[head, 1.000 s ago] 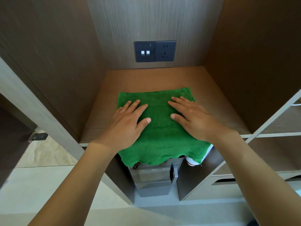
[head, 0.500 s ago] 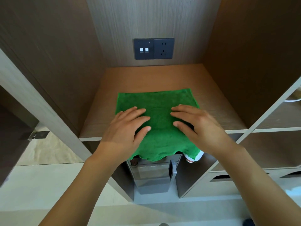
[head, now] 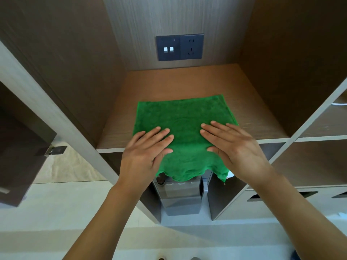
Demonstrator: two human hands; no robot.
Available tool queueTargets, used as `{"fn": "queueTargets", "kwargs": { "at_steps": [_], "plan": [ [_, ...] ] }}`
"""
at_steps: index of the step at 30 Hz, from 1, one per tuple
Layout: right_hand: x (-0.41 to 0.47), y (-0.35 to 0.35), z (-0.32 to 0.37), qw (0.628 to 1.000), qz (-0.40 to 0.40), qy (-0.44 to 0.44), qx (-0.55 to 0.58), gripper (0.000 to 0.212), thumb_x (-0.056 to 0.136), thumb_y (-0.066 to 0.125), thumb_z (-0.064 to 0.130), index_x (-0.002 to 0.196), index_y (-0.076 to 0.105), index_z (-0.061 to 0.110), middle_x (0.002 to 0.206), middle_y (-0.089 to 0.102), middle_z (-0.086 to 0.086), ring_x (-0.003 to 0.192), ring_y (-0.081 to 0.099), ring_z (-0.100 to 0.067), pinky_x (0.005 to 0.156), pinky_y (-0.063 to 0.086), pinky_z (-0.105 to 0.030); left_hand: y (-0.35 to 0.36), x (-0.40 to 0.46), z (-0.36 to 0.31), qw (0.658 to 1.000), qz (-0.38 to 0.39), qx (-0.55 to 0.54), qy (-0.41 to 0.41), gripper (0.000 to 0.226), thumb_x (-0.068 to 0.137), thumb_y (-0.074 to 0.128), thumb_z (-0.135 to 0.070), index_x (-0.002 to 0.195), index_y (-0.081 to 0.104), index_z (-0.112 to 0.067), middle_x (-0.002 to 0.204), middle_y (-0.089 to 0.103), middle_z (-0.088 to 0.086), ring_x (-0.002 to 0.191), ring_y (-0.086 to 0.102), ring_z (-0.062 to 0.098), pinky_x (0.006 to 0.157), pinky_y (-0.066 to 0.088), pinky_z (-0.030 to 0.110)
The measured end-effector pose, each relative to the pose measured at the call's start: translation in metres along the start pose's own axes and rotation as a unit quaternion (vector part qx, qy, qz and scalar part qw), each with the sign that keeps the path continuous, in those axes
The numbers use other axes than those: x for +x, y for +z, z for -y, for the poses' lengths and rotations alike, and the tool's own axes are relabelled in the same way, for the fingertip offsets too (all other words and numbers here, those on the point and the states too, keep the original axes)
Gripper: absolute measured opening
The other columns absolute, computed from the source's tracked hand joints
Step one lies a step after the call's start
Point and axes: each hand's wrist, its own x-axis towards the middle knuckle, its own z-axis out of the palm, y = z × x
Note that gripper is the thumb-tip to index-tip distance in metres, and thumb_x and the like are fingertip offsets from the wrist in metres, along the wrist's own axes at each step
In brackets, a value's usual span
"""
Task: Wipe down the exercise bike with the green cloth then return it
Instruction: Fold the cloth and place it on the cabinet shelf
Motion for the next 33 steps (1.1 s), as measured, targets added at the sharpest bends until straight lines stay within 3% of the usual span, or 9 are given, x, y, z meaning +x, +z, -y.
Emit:
{"fn": "queueTargets", "kwargs": {
  "at_steps": [6, 11, 14, 17, 19, 22, 27, 30, 33],
  "plan": [
    [-0.003, 0.000, 0.002, 0.998, -0.064, -0.009, 0.022, 0.031, 0.106, 0.062, 0.020, 0.129, 0.075, 0.004, 0.136, 0.072, -0.008, 0.131, 0.067, -0.030, 0.105, 0.057, -0.051, -0.008, -0.003, -0.003, 0.999, -0.040, -0.004, 0.011, 0.020, 0.101, 0.073, -0.023, 0.117, 0.082, -0.015, 0.125, 0.077, 0.000, 0.123, 0.071, 0.020, 0.102, 0.055, 0.046],
    [-0.007, -0.014, 0.003, 0.992, -0.125, -0.001, 0.002, 0.020, 0.103, 0.061, 0.002, 0.111, 0.079, -0.002, 0.106, 0.079, -0.013, 0.094, 0.077, -0.034, 0.080, 0.064, -0.045, -0.035, 0.002, -0.013, 0.997, -0.069, 0.027, -0.006, 0.023, 0.100, 0.072, -0.033, 0.099, 0.082, -0.013, 0.096, 0.079, 0.000, 0.087, 0.074, 0.019, 0.078, 0.057, 0.036],
    [-0.006, -0.024, 0.003, 0.991, -0.136, 0.003, 0.014, 0.032, 0.093, 0.056, -0.018, 0.112, 0.077, -0.004, 0.103, 0.076, -0.014, 0.090, 0.072, -0.036, 0.078, 0.061, -0.044, -0.046, 0.002, -0.017, 0.998, -0.065, -0.002, -0.013, 0.015, 0.101, 0.070, -0.020, 0.105, 0.080, -0.009, 0.103, 0.078, 0.003, 0.094, 0.071, 0.017, 0.090, 0.055, 0.027],
    [-0.004, -0.035, -0.001, 0.991, -0.127, 0.017, 0.025, 0.044, 0.082, 0.058, -0.031, 0.114, 0.075, -0.005, 0.104, 0.072, -0.016, 0.092, 0.064, -0.033, 0.086, 0.052, -0.030, -0.058, 0.001, -0.012, 0.998, -0.053, -0.008, -0.029, 0.019, 0.098, 0.069, -0.001, 0.113, 0.078, -0.006, 0.111, 0.075, 0.006, 0.102, 0.068, 0.021, 0.097, 0.053, 0.027],
    [-0.002, -0.041, -0.007, 0.991, -0.126, 0.030, 0.029, 0.038, 0.087, 0.059, -0.025, 0.115, 0.074, -0.005, 0.105, 0.071, -0.016, 0.094, 0.061, -0.032, 0.088, 0.051, -0.030, -0.063, 0.002, -0.011, 0.997, -0.065, 0.000, -0.040, 0.019, 0.096, 0.070, 0.002, 0.111, 0.078, -0.006, 0.109, 0.073, 0.007, 0.100, 0.066, 0.021, 0.092, 0.054, 0.027],
    [0.002, -0.045, -0.012, 0.990, -0.133, 0.044, 0.030, 0.021, 0.102, 0.058, -0.001, 0.115, 0.074, -0.004, 0.104, 0.070, -0.015, 0.092, 0.063, -0.037, 0.081, 0.055, -0.047, -0.066, 0.006, -0.013, 0.995, -0.085, 0.004, -0.047, 0.015, 0.096, 0.069, -0.007, 0.108, 0.078, -0.006, 0.106, 0.072, 0.006, 0.096, 0.066, 0.020, 0.085, 0.057, 0.032],
    [0.009, -0.051, -0.013, 0.988, -0.142, 0.058, 0.032, 0.019, 0.105, 0.062, 0.013, 0.111, 0.075, 0.000, 0.100, 0.072, -0.011, 0.089, 0.068, -0.033, 0.077, 0.059, -0.050, -0.071, 0.011, -0.012, 0.992, -0.100, -0.014, -0.071, 0.016, 0.098, 0.069, -0.015, 0.110, 0.078, -0.007, 0.108, 0.072, 0.004, 0.096, 0.069, 0.020, 0.079, 0.062, 0.040],
    [0.012, -0.059, -0.011, 0.983, -0.161, 0.078, 0.047, 0.017, 0.103, 0.069, 0.014, 0.109, 0.075, -0.001, 0.099, 0.074, -0.009, 0.087, 0.070, -0.026, 0.081, 0.059, -0.033, -0.077, 0.015, -0.011, 0.990, -0.113, -0.032, -0.079, 0.016, 0.098, 0.073, -0.016, 0.109, 0.077, -0.004, 0.107, 0.072, 0.005, 0.095, 0.070, 0.020, 0.078, 0.062, 0.040],
    [0.017, -0.069, -0.006, 0.979, -0.169, 0.085, 0.073, 0.014, 0.104, 0.065, 0.007, 0.112, 0.073, -0.001, 0.101, 0.072, -0.008, 0.090, 0.065, -0.017, 0.085, 0.050, -0.017, -0.089, 0.021, -0.013, 0.989, -0.125, -0.038, -0.076, 0.016, 0.100, 0.073, -0.015, 0.110, 0.075, -0.002, 0.107, 0.069, 0.002, 0.096, 0.066, 0.014, 0.079, 0.060, 0.031]
  ]
}}
